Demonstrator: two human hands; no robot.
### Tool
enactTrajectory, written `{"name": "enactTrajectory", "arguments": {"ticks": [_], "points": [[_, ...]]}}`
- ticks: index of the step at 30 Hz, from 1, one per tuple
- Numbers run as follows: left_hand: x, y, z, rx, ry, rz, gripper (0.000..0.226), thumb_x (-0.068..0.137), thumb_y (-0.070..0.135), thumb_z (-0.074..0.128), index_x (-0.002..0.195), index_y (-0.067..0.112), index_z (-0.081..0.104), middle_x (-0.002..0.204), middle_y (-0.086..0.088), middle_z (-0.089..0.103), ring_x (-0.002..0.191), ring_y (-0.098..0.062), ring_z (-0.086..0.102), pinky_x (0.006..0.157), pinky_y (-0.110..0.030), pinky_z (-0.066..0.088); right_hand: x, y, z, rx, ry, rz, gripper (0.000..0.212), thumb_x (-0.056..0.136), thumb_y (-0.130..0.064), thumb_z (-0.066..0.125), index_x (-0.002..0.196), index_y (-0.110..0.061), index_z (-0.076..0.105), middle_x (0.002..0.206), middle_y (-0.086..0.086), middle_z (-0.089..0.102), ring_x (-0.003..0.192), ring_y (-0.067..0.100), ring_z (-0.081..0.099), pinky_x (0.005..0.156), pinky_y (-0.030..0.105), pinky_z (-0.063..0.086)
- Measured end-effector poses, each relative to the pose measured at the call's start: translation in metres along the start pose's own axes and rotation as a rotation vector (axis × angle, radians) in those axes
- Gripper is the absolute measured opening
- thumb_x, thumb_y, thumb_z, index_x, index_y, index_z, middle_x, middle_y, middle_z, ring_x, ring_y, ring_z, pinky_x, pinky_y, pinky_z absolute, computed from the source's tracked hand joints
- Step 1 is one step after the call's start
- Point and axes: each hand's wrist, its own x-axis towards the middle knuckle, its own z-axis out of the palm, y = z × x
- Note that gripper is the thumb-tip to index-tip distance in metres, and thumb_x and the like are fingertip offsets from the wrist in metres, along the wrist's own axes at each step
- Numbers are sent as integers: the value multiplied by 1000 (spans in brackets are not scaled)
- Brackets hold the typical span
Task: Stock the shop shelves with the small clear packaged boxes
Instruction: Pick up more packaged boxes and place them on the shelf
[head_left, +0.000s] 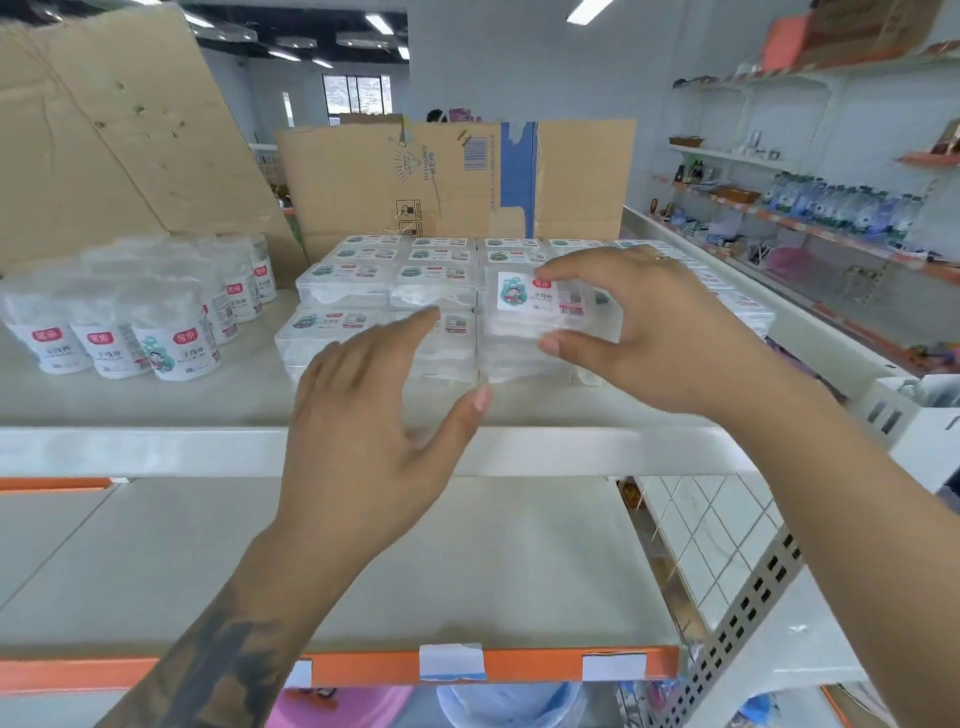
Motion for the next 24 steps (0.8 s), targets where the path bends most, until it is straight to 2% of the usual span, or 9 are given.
{"name": "enactTrajectory", "arguments": {"ticks": [2,4,8,13,17,20,24], "points": [[-13,-9,10,154,-8,64,60,93,59,57,142,23,57,142,2,61,136,-24,51,118,-51,32,12,5,3,-22,-34,8,47,90,-48,71,134,-37,58,139,-13,60,130,22,50,112,48,38],[-26,-16,17,237,-24,89,55,95,58,55,137,23,62,139,1,64,135,-27,54,118,-56,30,19,6,4,-6,-46,20,44,91,-50,69,133,-39,59,137,-14,62,129,22,50,112,51,37],[-36,-22,22,281,10,148,49,95,58,58,128,23,71,136,0,66,132,-28,57,119,-55,28,24,11,10,-80,-71,4,45,92,-57,62,134,-41,56,133,-13,63,127,22,50,114,47,30],[-36,-20,21,266,-21,122,49,95,59,56,126,25,71,138,1,65,132,-27,57,120,-52,27,20,16,19,-135,-91,1,44,96,-58,55,137,-42,53,133,-12,63,130,20,50,114,43,22],[-22,-13,15,187,-4,157,46,96,53,58,128,23,68,137,0,63,130,-27,57,114,-49,35,9,19,15,-126,1,-13,57,90,-66,50,139,-36,54,141,-14,58,130,19,54,116,46,31],[4,-2,14,163,17,216,44,97,49,58,132,22,66,138,-1,63,128,-26,57,110,-44,39,-7,27,2,-175,102,55,60,88,-65,49,139,-33,56,148,-8,53,134,23,52,114,48,36],[44,11,19,204,-57,234,48,100,50,52,142,29,60,146,-1,58,133,-27,54,110,-42,39,-34,39,-10,-295,89,248,66,87,-72,50,145,-40,48,160,-4,38,146,30,36,117,54,27]]}}
